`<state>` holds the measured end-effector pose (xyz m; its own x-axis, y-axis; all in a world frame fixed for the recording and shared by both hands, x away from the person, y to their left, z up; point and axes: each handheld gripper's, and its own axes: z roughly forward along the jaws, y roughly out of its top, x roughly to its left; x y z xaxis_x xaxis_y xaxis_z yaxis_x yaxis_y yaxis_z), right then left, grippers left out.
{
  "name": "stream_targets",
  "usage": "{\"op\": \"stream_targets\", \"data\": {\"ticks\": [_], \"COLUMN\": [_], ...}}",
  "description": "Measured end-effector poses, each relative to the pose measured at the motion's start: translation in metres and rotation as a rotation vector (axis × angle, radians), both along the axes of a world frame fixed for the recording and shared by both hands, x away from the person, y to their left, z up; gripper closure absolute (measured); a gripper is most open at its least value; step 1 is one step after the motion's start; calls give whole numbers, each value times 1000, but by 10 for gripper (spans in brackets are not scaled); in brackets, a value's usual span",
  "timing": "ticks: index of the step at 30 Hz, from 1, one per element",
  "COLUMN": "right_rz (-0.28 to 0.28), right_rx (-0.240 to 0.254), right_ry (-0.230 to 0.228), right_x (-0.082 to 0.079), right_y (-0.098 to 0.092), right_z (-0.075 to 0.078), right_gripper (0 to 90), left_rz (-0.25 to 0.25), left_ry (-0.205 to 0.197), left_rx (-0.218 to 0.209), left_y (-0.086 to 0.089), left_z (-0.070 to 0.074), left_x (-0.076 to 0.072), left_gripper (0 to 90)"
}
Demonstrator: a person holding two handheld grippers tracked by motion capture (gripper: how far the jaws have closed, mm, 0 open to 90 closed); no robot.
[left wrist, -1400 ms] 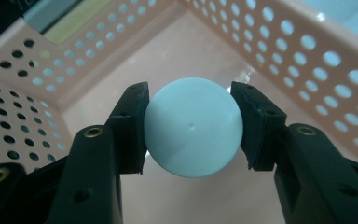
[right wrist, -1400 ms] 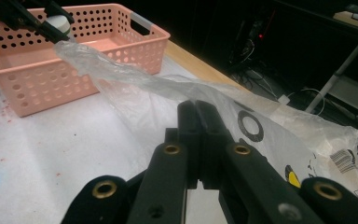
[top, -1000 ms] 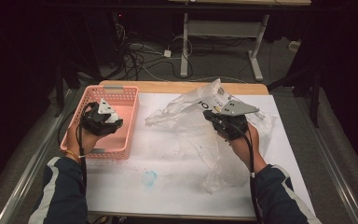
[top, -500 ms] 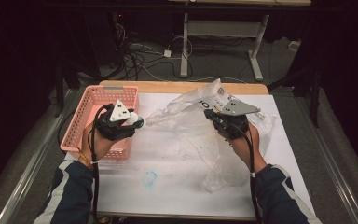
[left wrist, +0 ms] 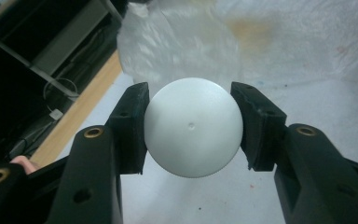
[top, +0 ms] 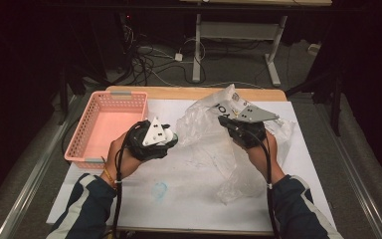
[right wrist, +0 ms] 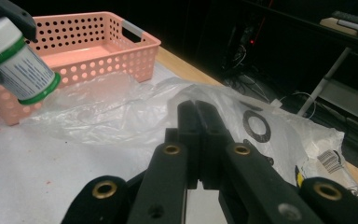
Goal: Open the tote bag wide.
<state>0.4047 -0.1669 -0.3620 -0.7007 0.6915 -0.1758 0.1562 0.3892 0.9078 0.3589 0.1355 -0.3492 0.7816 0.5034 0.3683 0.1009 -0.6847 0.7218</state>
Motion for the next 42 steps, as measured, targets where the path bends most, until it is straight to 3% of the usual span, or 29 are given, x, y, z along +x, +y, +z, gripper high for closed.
{"op": "stream_targets", "data": {"ticks": [3, 6, 7, 15, 22, 32, 38, 42], "right_rz": [-7, -16, -21, -23, -8, 18, 25, 30], "right_rx": [15, 19, 18, 33, 54, 53, 45, 27], "right_ry": [-6, -12, -17, -16, -3, 21, 47, 53], "right_x": [0, 1, 3, 6, 7, 8, 8, 9], "right_y": [-4, -5, -5, -2, 6, 16, 19, 21], "right_z": [4, 6, 7, 10, 11, 6, -2, -6], "right_gripper": [900, 900, 900, 900, 900, 900, 900, 900], "left_rz": [36, 35, 21, -101, -143, -157, -121, -105], "left_ry": [-29, -7, -8, -20, 0, 70, 82, 78], "left_rx": [-11, -65, -59, 26, 61, 99, 101, 59], "left_y": [11, 19, 16, -29, -58, -95, -108, -114], "left_z": [7, 8, 7, -15, -41, -85, -104, -109], "left_x": [-1, 1, 0, -8, 3, 32, 49, 54], "left_gripper": [487, 487, 487, 487, 486, 486, 485, 479]}}
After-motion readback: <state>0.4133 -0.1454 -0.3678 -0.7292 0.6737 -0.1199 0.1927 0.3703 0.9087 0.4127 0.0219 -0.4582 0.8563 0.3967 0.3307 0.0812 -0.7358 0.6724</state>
